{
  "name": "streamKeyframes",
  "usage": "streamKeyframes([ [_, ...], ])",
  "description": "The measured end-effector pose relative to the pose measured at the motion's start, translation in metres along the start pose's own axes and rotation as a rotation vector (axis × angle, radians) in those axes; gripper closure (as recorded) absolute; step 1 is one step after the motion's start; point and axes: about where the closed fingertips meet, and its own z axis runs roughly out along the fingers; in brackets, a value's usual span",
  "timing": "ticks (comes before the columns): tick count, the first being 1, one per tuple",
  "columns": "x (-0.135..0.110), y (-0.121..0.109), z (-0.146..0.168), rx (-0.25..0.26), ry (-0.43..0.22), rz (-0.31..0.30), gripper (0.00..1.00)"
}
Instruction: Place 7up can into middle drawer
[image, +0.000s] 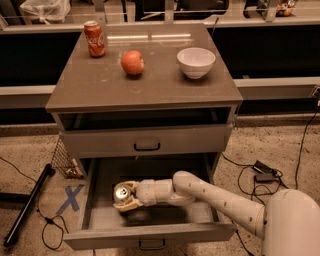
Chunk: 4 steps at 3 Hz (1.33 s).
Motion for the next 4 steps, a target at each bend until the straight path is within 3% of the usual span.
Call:
streamKeyframes([
  [1,0.0005,0.0011,0.0024,-0.002,-0.004,-0.012,0.13],
  [2,0.0001,0.0020,0.0042,-0.005,-0.005,-0.012,0.00],
  [4,-0.0031,0.0023,0.0019,0.000,-0.017,-0.007,0.00],
])
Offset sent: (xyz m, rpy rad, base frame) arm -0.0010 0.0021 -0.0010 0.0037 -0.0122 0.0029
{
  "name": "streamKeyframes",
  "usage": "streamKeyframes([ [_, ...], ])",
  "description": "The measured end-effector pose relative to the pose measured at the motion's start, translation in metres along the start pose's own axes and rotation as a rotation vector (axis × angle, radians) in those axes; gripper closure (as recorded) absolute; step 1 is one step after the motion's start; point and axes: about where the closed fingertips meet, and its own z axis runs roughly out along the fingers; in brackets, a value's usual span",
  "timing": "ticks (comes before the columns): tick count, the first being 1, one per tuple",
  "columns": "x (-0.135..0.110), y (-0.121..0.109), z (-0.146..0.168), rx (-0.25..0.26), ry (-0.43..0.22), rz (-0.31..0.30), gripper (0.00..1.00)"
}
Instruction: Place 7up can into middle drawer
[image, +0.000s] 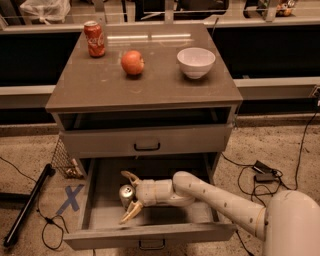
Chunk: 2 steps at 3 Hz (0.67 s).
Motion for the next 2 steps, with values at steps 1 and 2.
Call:
streamKeyframes([
  [1,-0.039,-0.004,-0.034,0.095,-0.046,0.045,0.00],
  [2,-0.063,-0.005,-0.067,0.167,-0.078,0.078,0.00],
])
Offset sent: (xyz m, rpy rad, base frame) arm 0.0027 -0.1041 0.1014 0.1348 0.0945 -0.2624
